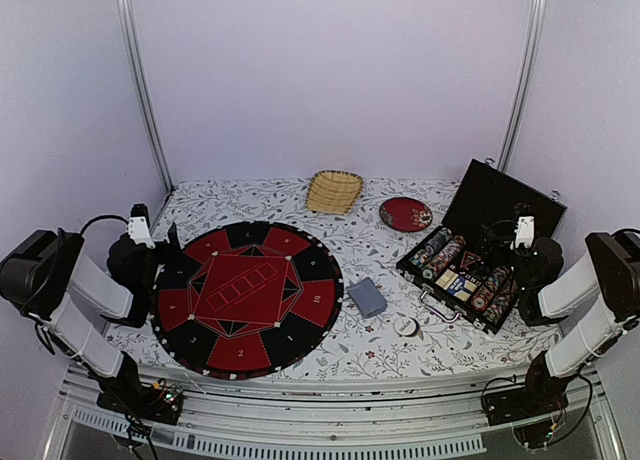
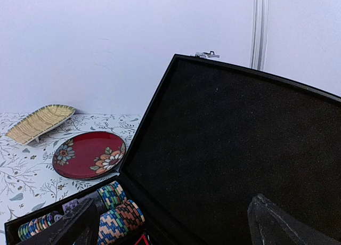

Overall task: Distribute texas hold em gaming equipment
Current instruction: Pick up the dealer button from the corner of the board.

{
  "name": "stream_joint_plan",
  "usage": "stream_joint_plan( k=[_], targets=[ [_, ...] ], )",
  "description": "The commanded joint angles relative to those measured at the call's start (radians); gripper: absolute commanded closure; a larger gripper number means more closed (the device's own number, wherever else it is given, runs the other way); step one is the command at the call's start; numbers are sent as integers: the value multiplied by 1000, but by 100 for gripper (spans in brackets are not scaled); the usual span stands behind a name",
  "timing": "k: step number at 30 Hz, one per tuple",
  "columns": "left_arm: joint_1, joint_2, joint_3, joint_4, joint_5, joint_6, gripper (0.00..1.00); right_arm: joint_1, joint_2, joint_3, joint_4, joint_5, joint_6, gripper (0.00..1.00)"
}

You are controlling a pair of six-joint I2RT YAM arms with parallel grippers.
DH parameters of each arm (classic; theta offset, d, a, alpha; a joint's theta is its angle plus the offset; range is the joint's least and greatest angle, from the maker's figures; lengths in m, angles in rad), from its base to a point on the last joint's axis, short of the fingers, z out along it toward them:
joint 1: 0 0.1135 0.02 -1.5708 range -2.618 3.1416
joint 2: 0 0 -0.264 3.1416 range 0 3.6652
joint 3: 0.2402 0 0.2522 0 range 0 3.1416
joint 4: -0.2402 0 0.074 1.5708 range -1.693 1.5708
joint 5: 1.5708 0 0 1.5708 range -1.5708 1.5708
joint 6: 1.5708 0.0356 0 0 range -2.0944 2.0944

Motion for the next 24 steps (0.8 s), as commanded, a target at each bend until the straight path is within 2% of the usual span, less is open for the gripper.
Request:
stream_joint_plan(
  k=[1,3,5,7,8,10,13,15,17,18,20,24],
  targets=[
    [13,1,12,4,8,-4,2,-7,13,15,15,3,-5,1],
    [9,-28,30,-41,-31,-11,2,-8,15,21,7,-6,-3,1],
    [4,-120,104,-256,-90,-27,2,-10,-19,27,-21,0,-4,1],
    [1,-198,208,-466,-177,-90,2,-10,-117,86,-218,51,10,1],
    [0,-233,242,-519,-207,-123,2,-12,-170,132,-320,92,26,1],
    [2,-297,320,-647,-182,-217,2,-11,-261,199,-445,104,36,1],
    [-7,-363,442,-793,52,-359,2,-11,-350,357,-708,-77,72,1],
    [-36,-365,526,-852,241,-373,2,-8,-351,510,-951,-248,91,1],
    [-88,-344,655,-1002,345,-358,2,6,-332,651,-1171,-399,116,4],
    [-125,-326,743,-1098,356,-361,2,31,-324,695,-1259,-420,120,6],
    [-202,-290,856,-1268,386,-328,2,117,-313,759,-1448,-354,124,8],
    [-328,-234,1003,-1507,487,-213,2,354,-260,827,-1757,-96,156,11]
  ],
)
